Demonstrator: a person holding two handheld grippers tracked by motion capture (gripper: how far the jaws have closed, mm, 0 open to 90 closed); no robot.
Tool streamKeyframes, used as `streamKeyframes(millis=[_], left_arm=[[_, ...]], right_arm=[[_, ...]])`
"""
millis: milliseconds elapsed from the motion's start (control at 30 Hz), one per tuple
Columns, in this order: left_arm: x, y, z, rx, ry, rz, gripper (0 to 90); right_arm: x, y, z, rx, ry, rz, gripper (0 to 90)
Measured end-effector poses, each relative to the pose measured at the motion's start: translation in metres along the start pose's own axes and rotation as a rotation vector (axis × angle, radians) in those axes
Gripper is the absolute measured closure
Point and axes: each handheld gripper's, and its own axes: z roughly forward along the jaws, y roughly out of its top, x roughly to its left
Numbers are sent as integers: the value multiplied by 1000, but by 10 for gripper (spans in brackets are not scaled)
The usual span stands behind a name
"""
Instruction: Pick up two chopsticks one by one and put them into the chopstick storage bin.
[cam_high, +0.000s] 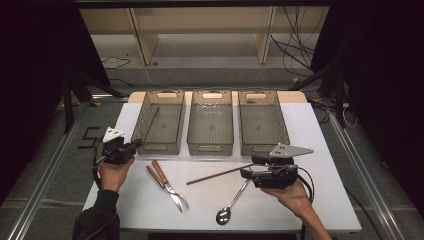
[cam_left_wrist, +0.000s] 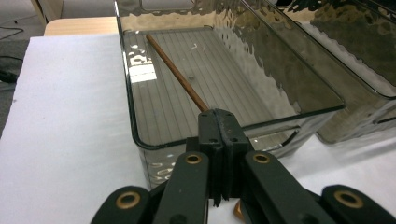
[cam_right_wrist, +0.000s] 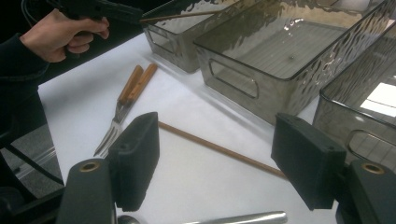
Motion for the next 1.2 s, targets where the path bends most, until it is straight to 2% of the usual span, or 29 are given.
streamKeyframes(millis=[167,300,433,667,867,967,1000,1100,1200], left_arm=[[-8,-3,-6,12,-16,16,892],[-9,-1,-3,21,-14,21,892],[-5,0,3,20,-8,9,893],[0,11,15,17,-28,2,893],[6,18,24,29,-20,-17,893],[11,23,28,43,5,-25,893],[13,24,27,42,1,-35,893],[10,29,19,13,-15,-24,892],[5,31,14,5,-33,-19,890]], right_arm=[[0,-1,-2,2,-4,1,330],[1,-1,-1,3,-2,1,333],[1,0,-1,3,1,-1,334],[2,0,-1,0,6,-1,336],[2,0,-4,-11,3,0,337],[1,0,-5,-12,0,4,336],[1,0,-5,-13,0,3,337],[2,0,-6,-15,0,1,337],[1,0,-6,-16,-3,5,336]])
